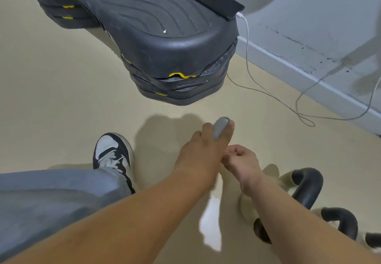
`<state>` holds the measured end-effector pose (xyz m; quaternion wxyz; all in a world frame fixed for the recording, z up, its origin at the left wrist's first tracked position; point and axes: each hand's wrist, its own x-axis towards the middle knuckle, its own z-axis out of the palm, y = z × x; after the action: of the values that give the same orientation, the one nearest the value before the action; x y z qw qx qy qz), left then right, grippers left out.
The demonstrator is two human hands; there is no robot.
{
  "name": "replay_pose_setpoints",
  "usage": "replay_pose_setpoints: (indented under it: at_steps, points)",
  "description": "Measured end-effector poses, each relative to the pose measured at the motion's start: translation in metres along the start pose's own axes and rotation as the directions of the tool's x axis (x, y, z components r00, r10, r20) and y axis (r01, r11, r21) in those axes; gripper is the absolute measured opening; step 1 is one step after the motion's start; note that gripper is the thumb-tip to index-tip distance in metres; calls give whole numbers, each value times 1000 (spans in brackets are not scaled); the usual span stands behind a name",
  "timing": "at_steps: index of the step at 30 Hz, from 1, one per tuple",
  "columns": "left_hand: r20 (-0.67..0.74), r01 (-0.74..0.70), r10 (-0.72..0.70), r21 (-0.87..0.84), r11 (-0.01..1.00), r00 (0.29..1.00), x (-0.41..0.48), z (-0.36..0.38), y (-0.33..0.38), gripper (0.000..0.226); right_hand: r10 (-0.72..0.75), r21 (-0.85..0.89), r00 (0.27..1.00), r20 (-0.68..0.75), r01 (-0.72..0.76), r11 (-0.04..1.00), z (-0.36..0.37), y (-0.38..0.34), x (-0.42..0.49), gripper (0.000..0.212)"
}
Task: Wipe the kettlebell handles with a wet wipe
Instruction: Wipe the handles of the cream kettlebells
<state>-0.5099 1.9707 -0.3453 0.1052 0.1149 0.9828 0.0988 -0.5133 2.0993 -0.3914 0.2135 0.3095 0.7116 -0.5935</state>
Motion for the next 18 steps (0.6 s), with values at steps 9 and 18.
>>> replay_pose_setpoints:
  at_steps: [9,18]
  points:
    - [-90,195,-296,-569,799,951,-75,33,-17,69,131,171,984,-120,-109,979,30,3,-29,15]
    - [118,324,-308,-507,798,944,-34,-6,-14,54,128,208,989,-69,-111,972,39,2,-27,37]
